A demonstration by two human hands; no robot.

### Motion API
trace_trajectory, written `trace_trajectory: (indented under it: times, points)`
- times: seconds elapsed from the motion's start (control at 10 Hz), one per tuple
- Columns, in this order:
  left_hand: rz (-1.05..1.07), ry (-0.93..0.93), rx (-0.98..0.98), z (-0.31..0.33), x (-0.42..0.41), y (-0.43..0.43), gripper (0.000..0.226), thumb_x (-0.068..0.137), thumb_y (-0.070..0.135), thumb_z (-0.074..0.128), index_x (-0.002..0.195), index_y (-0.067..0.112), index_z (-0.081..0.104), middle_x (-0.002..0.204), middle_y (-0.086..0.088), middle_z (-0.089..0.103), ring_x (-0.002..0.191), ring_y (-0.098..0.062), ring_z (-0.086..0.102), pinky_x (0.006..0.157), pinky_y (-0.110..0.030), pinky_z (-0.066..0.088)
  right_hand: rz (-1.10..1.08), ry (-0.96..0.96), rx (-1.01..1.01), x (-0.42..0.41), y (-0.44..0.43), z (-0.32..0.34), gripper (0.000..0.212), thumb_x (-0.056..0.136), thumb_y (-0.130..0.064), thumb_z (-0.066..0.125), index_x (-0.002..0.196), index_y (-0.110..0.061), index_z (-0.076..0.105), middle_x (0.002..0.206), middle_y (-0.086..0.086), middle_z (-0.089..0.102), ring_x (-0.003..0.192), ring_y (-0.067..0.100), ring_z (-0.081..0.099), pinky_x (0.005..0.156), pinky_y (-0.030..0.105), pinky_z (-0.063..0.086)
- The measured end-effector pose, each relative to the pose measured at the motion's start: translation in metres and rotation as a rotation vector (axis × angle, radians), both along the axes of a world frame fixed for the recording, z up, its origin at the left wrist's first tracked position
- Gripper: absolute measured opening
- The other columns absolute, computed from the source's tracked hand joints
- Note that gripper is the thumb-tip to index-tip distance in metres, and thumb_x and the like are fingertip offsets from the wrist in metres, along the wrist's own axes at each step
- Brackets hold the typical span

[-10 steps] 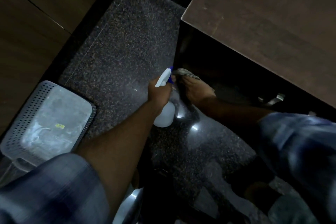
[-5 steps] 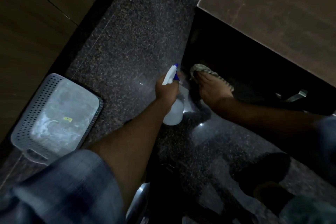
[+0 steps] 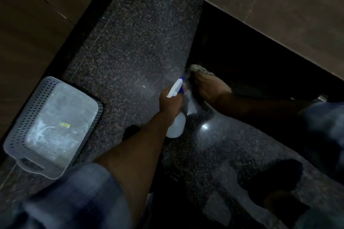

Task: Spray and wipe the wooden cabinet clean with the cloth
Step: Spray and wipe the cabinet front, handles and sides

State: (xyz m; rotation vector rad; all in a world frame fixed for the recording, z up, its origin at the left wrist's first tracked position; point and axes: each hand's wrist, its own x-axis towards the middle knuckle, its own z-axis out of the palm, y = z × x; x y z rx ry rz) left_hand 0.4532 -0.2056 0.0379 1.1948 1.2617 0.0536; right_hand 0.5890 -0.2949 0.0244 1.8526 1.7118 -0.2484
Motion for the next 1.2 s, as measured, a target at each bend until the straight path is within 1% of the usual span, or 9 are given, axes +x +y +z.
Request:
trace_trajectory:
  times: [0.1,0.2,0.3,0.4,0.5,0.7,0.9,1.0,1.2]
  points:
    - [-0.051,0.026,0.029,-0.002,0.000,0.000,0.034,0.094,-0.003,0.053,0.122,0.007,0.070,0.097,-0.016,0.066,0.081,-0.026,0.061,0.076,-0.036,0.052,0.288,-0.152,-0.062,-0.001,0.032,0.010,0.061,0.103,-0.025,0.047,0.157,-0.008,0.025,0.161,0.019,0.029,0.149,0.036,0.025,0.121,0.029,0.012]
    - [-0.041,-0.032,-0.004,-0.001,-0.001,0.005,0.037,0.095,-0.004,0.052,0.111,0.025,0.068,0.096,-0.004,0.069,0.079,-0.019,0.062,0.074,-0.032,0.052,-0.088,0.091,-0.006,0.007,0.002,-0.007,0.035,0.097,-0.042,0.053,0.129,-0.041,0.064,0.129,-0.020,0.064,0.122,0.000,0.057,0.092,-0.003,0.004]
    - [-0.023,-0.062,-0.009,-0.009,-0.002,0.013,0.044,0.093,-0.008,0.051,0.100,0.031,0.070,0.081,0.016,0.067,0.069,-0.002,0.062,0.071,-0.024,0.051,0.346,-0.512,-0.272,0.005,-0.013,0.004,0.055,0.093,-0.054,0.049,0.143,-0.031,0.055,0.145,-0.006,0.055,0.138,0.016,0.048,0.117,0.020,-0.016]
    - [-0.050,-0.038,0.002,-0.009,0.002,0.006,0.041,0.091,-0.008,0.054,0.116,0.018,0.073,0.083,0.015,0.066,0.070,-0.001,0.063,0.063,-0.016,0.051,0.226,-0.260,0.003,0.013,-0.005,0.008,0.065,0.100,-0.026,0.039,0.154,0.006,0.023,0.162,0.027,0.018,0.151,0.045,0.010,0.123,0.055,0.001]
    - [-0.076,-0.079,0.040,-0.004,0.001,-0.002,0.044,0.092,-0.007,0.054,0.111,0.029,0.068,0.086,0.016,0.065,0.067,0.003,0.066,0.061,-0.011,0.048,0.039,-0.138,-0.074,-0.001,-0.002,0.007,0.060,0.104,-0.018,0.038,0.157,0.002,0.018,0.164,0.021,0.018,0.153,0.035,0.015,0.126,0.044,0.009]
    - [-0.048,-0.107,-0.027,-0.005,-0.001,0.000,0.046,0.093,-0.002,0.053,0.129,0.023,0.065,0.102,0.002,0.069,0.084,-0.006,0.066,0.075,-0.025,0.053,0.330,-0.412,-0.157,-0.001,-0.036,0.014,0.070,0.101,-0.030,0.031,0.153,0.010,0.007,0.164,0.027,0.008,0.153,0.041,0.006,0.124,0.051,-0.003]
    - [-0.110,-0.004,0.016,0.000,0.008,-0.002,0.030,0.093,-0.001,0.056,0.112,0.018,0.069,0.076,0.004,0.063,0.063,-0.011,0.060,0.054,-0.021,0.051,0.220,-0.286,-0.080,-0.006,0.004,0.001,0.066,0.107,-0.029,0.028,0.156,0.008,0.004,0.164,0.025,0.004,0.153,0.039,0.004,0.125,0.046,0.001]
    - [-0.111,-0.054,-0.016,0.001,0.009,0.004,0.039,0.093,-0.002,0.057,0.119,0.026,0.066,0.086,0.008,0.066,0.072,-0.011,0.064,0.070,-0.032,0.055,0.243,-0.304,-0.182,-0.011,-0.018,0.007,0.063,0.107,-0.028,0.026,0.156,0.005,0.004,0.165,0.023,0.005,0.154,0.037,0.005,0.126,0.044,0.000]
    - [-0.106,-0.079,0.008,-0.002,0.010,-0.001,0.044,0.094,-0.002,0.055,0.135,0.011,0.063,0.107,-0.003,0.068,0.092,-0.020,0.064,0.073,-0.021,0.057,0.113,0.057,0.229,0.020,-0.016,0.013,0.055,0.100,-0.021,0.043,0.150,0.002,0.038,0.154,0.025,0.039,0.145,0.038,0.034,0.122,0.046,0.021]
